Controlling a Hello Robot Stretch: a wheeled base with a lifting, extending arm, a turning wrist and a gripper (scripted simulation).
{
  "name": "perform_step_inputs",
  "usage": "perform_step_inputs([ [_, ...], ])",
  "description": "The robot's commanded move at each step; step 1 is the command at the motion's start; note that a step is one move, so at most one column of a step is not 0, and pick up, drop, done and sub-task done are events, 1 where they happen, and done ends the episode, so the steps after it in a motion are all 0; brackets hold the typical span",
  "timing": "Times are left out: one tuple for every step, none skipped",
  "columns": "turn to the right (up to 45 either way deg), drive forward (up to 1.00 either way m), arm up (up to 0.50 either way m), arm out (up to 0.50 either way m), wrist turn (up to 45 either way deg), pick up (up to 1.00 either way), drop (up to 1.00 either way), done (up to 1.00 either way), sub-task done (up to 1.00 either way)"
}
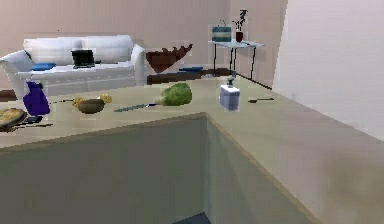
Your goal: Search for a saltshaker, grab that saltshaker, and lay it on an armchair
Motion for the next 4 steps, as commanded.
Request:
perform_step_inputs([
  [0.0, 0.0, 0.0, -0.22, 0.0, 0.0, 0.0, 0.0, 0.0],
  [-45.0, 0.0, 0.0, 0.0, 0.0, 0.0, 0.0, 0.0, 0.0],
  [-39.0, 0.0, 0.0, 0.0, 0.0, 0.0, 0.0, 0.0, 0.0],
  [0.0, 1.0, 0.0, 0.0, 0.0, 0.0, 0.0, 0.0, 0.0],
])
